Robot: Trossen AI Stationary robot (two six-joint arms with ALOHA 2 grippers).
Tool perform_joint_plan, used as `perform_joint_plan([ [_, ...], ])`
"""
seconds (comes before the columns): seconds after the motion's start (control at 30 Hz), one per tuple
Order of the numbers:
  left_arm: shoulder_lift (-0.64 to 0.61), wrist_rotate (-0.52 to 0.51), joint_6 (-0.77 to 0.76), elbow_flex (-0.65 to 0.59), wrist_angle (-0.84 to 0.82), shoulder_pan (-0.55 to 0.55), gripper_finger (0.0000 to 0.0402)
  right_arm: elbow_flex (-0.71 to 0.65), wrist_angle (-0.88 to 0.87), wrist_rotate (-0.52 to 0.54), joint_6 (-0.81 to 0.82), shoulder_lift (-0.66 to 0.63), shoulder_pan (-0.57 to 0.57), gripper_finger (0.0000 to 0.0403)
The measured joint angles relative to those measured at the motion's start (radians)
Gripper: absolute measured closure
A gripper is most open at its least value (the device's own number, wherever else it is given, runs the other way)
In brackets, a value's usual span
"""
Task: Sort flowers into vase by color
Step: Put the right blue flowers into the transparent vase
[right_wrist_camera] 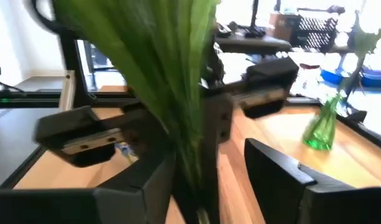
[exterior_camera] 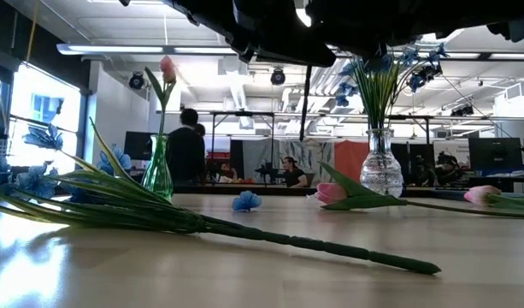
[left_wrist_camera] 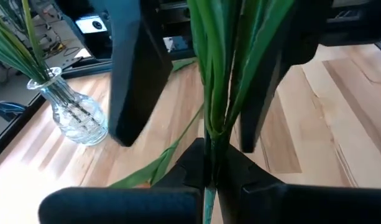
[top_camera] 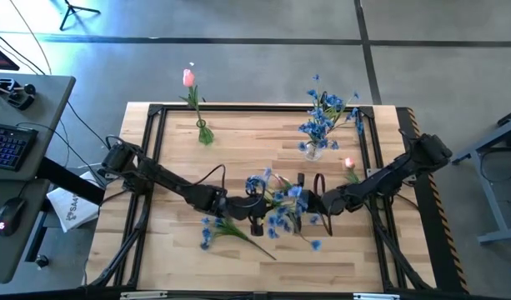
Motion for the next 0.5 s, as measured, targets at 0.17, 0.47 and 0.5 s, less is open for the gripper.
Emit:
perform_joint_plan([
  [0.17, 0.000, 0.003, -0.016, 0.000, -0.002, 0.000, 0.0395, 0.000, 0.046, -0.058, -0.033, 0.000, 0.007, 0.0277],
  [0.47, 0.000, 0.005, -0.046, 0.001, -0.024, 0.001, 0.0390, 0.000, 0.038, 0.034, -0.105, -0.015, 0.046, 0.0393],
  [0.5, -0.001, 0.005, -0.052, 0.002, -0.026, 0.005, 0.0385, 0.000, 0.025, 0.073, -0.103, -0.026, 0.058, 0.0393],
])
